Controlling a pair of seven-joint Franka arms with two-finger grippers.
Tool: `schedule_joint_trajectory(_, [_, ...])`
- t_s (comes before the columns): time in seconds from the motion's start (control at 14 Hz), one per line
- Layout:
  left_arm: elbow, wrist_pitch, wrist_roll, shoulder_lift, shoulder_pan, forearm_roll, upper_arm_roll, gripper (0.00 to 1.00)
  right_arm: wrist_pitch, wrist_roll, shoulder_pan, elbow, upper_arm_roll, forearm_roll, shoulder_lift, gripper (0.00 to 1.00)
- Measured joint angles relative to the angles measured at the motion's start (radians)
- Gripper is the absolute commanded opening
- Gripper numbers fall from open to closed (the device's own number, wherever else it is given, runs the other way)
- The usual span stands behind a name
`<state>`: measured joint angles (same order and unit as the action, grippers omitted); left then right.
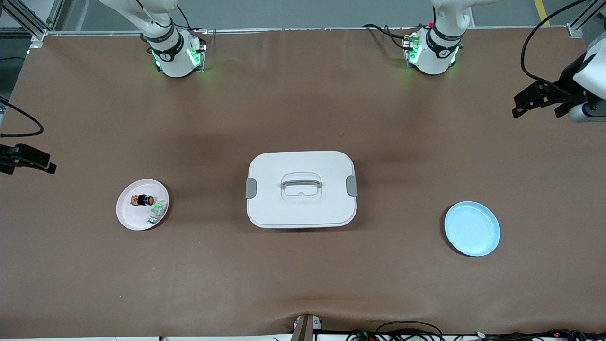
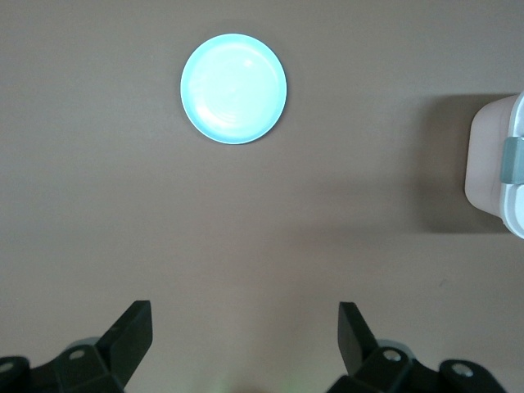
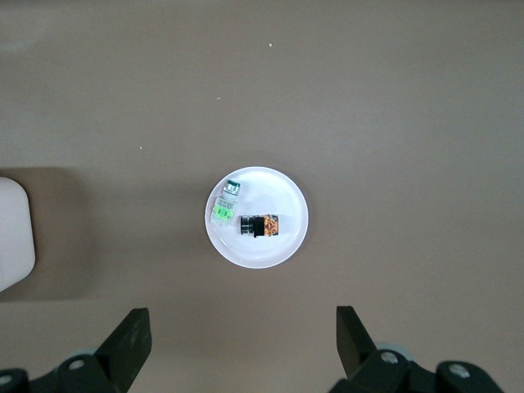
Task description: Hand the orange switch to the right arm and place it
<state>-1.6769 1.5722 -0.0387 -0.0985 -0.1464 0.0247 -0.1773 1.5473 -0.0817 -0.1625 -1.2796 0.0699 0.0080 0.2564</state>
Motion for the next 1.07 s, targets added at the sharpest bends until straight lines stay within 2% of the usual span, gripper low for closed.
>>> schedule_joint_trajectory(0.43, [0.000,-0.001,0.001,0.000,0.000,0.000,0.000,1.00,-0.067,0.091,0.000,0.015,0.004,0.008,-0.065,1.00])
schedule_joint_trajectory(0.71, [0.000,-0.006,0.004,0.000,0.002,0.000,-0.006,1.00,-0.068,0.100,0.002,0.006,0.010,0.011,-0.070,1.00])
schedule_joint_trajectory(1.07, [-0.001,-0.008,0.001,0.000,0.007,0.000,-0.041,1.00,-0.034,0.103,0.005,-0.078,0.013,0.011,-0.109,1.00])
